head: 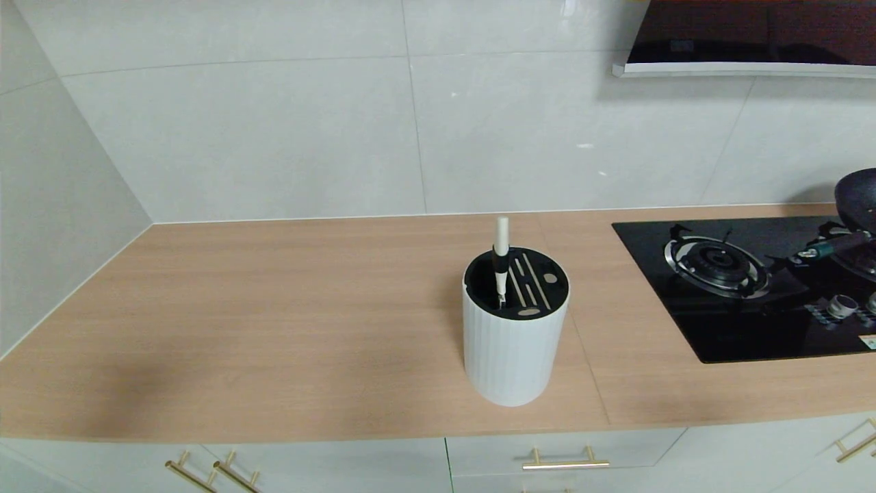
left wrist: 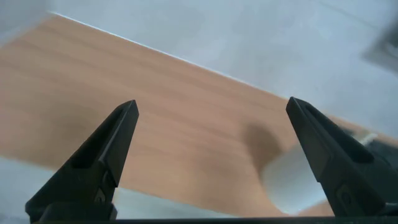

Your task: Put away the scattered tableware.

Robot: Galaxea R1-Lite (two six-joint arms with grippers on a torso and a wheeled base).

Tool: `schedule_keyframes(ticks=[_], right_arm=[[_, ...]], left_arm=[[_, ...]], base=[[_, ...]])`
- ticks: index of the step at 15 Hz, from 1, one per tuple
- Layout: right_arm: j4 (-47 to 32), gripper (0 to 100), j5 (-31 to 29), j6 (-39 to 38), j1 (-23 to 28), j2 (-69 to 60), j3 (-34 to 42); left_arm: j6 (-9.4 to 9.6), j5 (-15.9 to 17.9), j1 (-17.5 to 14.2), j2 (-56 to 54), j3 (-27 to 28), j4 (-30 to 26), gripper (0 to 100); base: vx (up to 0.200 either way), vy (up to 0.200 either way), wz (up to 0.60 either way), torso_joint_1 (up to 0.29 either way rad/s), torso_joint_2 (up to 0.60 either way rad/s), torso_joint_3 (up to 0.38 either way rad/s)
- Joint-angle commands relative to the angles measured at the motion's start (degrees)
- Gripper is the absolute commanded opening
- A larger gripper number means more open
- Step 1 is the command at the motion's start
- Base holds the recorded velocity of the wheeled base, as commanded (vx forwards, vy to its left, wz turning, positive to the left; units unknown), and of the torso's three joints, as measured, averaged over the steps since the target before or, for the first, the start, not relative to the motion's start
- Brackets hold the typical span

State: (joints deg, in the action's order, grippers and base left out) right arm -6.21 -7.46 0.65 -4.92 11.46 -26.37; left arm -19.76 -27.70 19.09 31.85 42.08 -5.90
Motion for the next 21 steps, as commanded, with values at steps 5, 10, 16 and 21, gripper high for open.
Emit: schedule_keyframes(ticks=[5, 10, 16, 21], right_arm=[[-2.14, 100, -4.23, 6.56, 5.01, -11.37, 3.52], [9.90, 100, -8.45, 6.39, 5.10, -11.46, 19.51], [8.84, 100, -2.82, 1.90, 5.01, -11.37, 26.37], [6.12, 100, 8.43, 0.23, 5.01, -11.37, 26.37]], left_arm=[[10.62, 4.76, -12.32, -26.32, -14.40, -0.43, 100], [20.46, 10.91, -19.18, -31.85, -41.03, 8.62, 100], [21.26, 27.08, -19.18, -31.85, -41.99, 5.99, 100], [20.46, 27.35, -19.18, -31.85, -41.91, 5.99, 100]], base=[[0.000, 0.000, 0.00, 0.000, 0.00, 0.000], [0.000, 0.000, 0.00, 0.000, 0.00, 0.000], [0.000, 0.000, 0.00, 0.000, 0.00, 0.000], [0.000, 0.000, 0.00, 0.000, 0.00, 0.000]])
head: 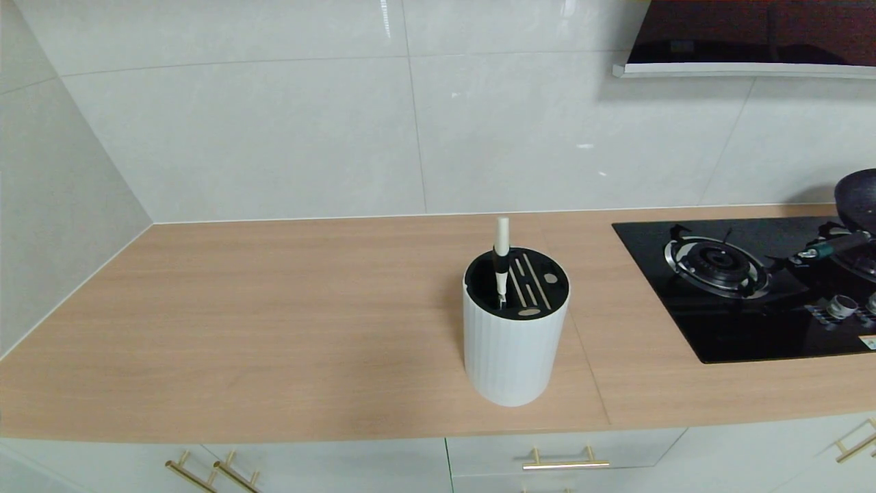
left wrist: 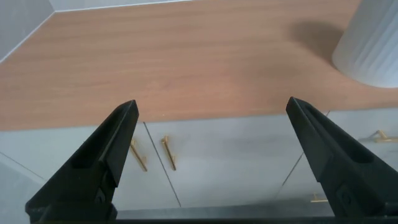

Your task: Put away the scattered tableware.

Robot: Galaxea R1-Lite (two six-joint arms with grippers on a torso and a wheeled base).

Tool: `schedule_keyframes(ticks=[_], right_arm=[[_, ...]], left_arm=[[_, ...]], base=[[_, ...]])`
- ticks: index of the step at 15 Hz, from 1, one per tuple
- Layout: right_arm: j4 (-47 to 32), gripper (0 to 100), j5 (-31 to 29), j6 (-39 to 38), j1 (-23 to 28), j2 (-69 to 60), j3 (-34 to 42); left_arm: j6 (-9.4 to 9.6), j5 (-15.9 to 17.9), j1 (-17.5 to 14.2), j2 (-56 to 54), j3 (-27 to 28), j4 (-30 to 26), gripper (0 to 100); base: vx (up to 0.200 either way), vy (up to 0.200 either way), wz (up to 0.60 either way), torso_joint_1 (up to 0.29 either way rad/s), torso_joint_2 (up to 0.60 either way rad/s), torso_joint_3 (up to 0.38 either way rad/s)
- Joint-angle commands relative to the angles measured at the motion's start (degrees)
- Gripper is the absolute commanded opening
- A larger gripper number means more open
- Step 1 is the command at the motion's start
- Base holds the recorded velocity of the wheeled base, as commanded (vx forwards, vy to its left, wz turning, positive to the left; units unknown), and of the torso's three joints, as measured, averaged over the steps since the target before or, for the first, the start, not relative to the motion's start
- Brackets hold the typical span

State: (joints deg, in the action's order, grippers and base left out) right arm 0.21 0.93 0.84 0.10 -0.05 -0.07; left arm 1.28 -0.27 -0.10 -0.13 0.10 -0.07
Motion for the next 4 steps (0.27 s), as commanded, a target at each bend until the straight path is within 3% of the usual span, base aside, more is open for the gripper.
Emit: schedule_keyframes(ticks=[1, 4], right_arm=[[-0.30, 100, -0.22, -0.14, -0.01, 0.05, 0.07], [-0.30, 100, -0.14, 0.04, -0.01, 0.14, 0.07]], left_arm=[[-1.28, -0.08, 0.01, 0.13, 0.08, 0.16, 100], [-1.19, -0.08, 0.01, 0.13, 0.08, 0.16, 100]], base=[[0.000, 0.000, 0.00, 0.000, 0.00, 0.000], [0.000, 0.000, 0.00, 0.000, 0.00, 0.000]])
